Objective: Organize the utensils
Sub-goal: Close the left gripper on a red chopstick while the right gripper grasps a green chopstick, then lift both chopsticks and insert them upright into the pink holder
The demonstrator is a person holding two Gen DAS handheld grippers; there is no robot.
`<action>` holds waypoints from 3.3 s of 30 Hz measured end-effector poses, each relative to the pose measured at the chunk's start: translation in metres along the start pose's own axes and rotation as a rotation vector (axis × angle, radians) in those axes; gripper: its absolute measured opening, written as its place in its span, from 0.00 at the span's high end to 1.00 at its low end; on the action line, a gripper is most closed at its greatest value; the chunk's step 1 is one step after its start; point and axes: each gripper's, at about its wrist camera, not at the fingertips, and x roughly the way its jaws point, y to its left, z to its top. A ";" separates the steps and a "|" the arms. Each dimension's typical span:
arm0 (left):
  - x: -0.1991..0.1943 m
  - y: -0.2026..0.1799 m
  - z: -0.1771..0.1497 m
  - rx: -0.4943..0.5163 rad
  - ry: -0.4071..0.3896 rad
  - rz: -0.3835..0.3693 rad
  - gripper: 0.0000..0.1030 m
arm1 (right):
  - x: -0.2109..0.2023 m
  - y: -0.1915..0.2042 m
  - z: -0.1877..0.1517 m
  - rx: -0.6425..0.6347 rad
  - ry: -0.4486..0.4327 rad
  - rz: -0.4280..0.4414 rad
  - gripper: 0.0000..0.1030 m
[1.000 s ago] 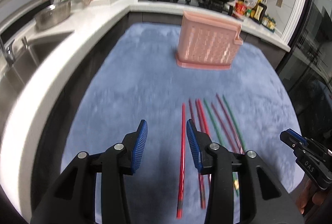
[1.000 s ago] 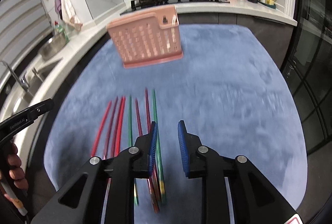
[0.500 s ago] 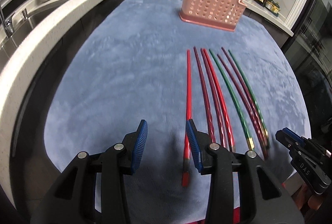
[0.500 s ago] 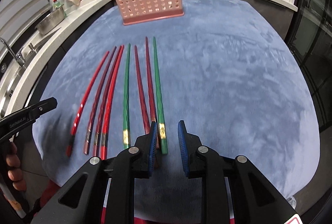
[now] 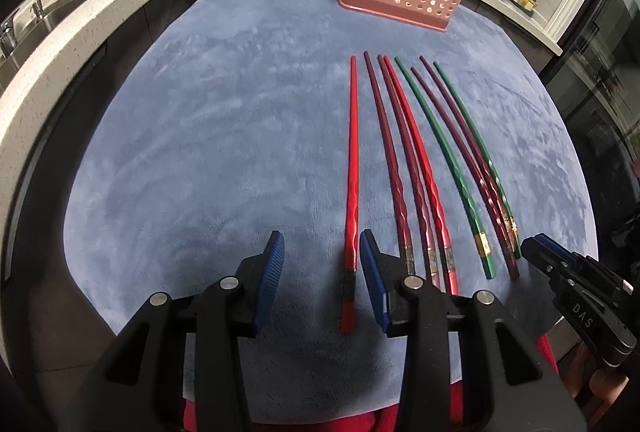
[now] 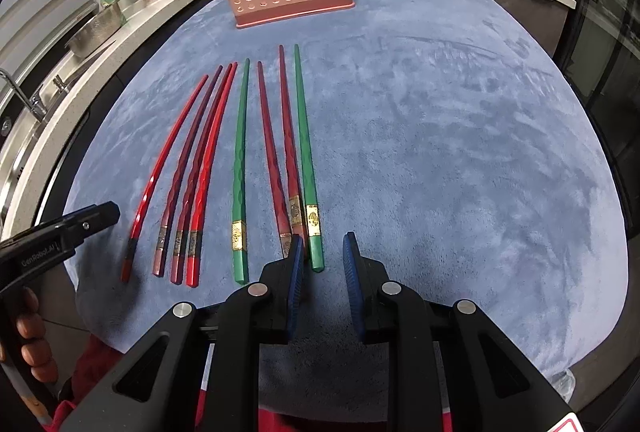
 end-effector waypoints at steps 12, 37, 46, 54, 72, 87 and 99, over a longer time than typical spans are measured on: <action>0.010 -0.002 -0.005 0.004 0.033 -0.006 0.64 | 0.007 -0.003 -0.002 0.015 0.020 0.001 0.83; 0.019 -0.006 -0.013 0.040 0.051 0.017 0.64 | 0.016 -0.008 0.001 0.016 0.027 -0.002 0.84; 0.016 -0.007 -0.020 0.040 0.053 0.004 0.65 | 0.020 -0.004 0.006 0.005 0.017 -0.011 0.85; 0.013 -0.003 -0.022 0.020 0.052 -0.004 0.74 | 0.021 -0.004 0.006 0.002 0.011 -0.004 0.91; 0.004 -0.006 -0.021 0.037 0.043 -0.050 0.93 | 0.002 -0.008 0.004 0.031 -0.022 0.024 0.92; -0.062 -0.010 0.025 0.029 -0.136 -0.065 0.93 | -0.062 -0.022 0.043 0.103 -0.183 0.092 0.93; -0.116 -0.013 0.092 0.053 -0.324 -0.037 0.93 | -0.106 -0.036 0.093 0.102 -0.324 0.086 0.93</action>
